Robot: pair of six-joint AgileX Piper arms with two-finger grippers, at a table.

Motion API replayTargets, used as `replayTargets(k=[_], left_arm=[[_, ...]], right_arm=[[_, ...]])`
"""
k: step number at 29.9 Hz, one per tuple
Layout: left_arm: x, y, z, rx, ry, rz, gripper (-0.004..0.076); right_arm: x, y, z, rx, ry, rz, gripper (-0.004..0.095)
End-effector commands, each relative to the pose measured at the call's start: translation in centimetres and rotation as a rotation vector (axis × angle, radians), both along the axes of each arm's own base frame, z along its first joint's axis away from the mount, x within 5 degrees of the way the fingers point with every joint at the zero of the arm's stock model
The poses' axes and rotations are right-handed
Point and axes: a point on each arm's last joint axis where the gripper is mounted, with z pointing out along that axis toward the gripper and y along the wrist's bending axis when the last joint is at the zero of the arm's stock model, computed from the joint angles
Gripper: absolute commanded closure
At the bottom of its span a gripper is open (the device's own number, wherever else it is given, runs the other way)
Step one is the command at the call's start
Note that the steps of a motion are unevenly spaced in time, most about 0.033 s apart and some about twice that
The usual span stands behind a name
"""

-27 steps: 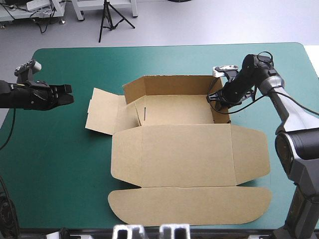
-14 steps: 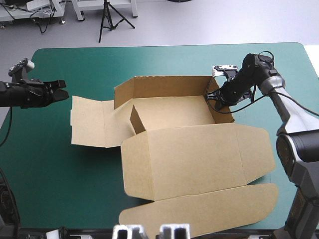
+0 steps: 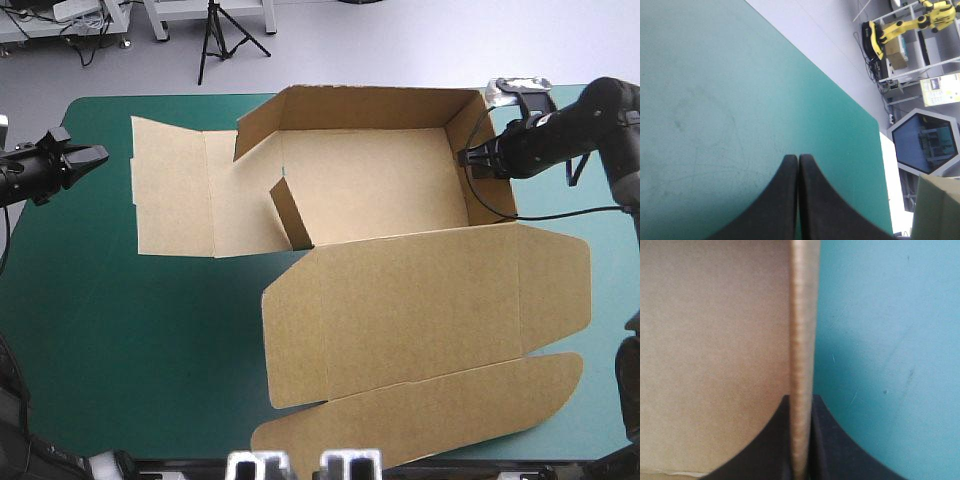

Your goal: Fold the box

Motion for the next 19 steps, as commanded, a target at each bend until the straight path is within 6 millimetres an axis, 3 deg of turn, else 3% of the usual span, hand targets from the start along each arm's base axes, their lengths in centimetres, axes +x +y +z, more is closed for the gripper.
replayTargets(k=[1, 7, 19], left_arm=[[-0.5, -2.1, 2.7, -0.061, -0.107, -0.113, 0.0733], [0.6, -6.9, 2.8, -0.039, -0.141, -0.276, 0.0733], [0.3, -14.4, 5.2, -0.139, -0.285, -0.485, 0.0733]], right_arm=[[-3.2, -0.5, 4.7, 0.103, -0.141, -0.004, 0.0926], [-4.5, -1.7, 6.9, 0.165, -0.251, -0.071, 0.0926], [-4.4, -1.4, 7.3, 0.212, -0.282, -0.062, 0.0925]])
